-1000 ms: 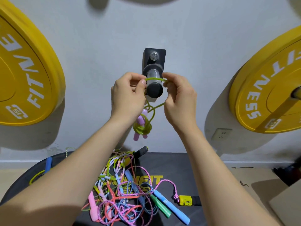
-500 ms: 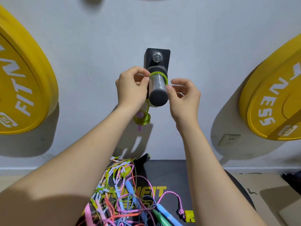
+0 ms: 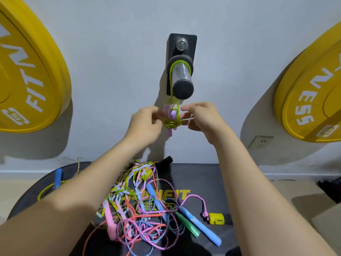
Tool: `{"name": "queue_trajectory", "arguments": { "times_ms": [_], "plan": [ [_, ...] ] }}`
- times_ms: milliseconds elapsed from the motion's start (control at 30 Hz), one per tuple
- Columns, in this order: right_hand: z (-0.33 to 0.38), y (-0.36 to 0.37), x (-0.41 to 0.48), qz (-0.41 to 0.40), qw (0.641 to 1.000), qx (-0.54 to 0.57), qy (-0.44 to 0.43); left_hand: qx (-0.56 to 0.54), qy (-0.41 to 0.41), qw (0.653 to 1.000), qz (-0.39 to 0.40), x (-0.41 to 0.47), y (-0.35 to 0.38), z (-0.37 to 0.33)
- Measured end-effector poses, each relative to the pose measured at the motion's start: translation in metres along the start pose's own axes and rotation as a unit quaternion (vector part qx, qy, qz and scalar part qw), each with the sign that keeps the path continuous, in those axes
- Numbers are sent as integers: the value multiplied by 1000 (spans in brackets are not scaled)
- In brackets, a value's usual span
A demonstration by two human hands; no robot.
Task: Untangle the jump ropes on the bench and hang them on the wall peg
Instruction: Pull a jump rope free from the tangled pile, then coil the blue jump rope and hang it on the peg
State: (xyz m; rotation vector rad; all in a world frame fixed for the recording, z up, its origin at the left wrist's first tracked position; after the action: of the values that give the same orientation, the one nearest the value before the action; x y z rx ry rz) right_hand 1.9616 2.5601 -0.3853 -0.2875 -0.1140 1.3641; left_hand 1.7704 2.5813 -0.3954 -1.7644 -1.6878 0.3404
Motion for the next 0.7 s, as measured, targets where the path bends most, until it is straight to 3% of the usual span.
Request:
{"name": "queue_trajectory", "arguments": {
  "times_ms": [67,133,200,233,267,333,400,533,700],
  "plan": [
    [-26,10,-17,56,988,-140,32,77,-48,979,185,-36,21,30],
    [-51,24,-36,125,947,-296,13,228,-54,898,372,-77,40,58],
    [-80,39,-61,219,862,-458,1,345,-52,804,481,-116,49,83],
    [-95,45,-75,265,816,-514,10,363,-57,785,499,-131,52,93],
    [-109,48,-88,305,780,-547,22,361,-62,787,497,-143,56,101],
    [-130,51,-107,343,739,-579,40,313,-65,830,457,-164,65,115],
    [-144,54,-115,322,730,-603,29,271,-65,872,401,-186,72,131],
    [-176,51,-127,247,720,-648,12,280,-52,896,341,-228,78,161],
    [-227,47,-147,276,688,-670,38,172,-33,957,230,-217,54,153]
  ]
}}
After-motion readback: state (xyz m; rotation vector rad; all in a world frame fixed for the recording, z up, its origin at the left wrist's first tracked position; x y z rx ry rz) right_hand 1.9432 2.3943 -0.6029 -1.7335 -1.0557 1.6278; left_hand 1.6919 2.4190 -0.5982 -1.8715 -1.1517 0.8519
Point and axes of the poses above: each hand's wrist, its own x-axis towards the middle knuckle, its own y-axis out of the palm, z = x × y, the point moved 7 cm from there along x, towards the middle knuckle, and after that the axes turned 1 degree about -y, right-handed, at the moved point
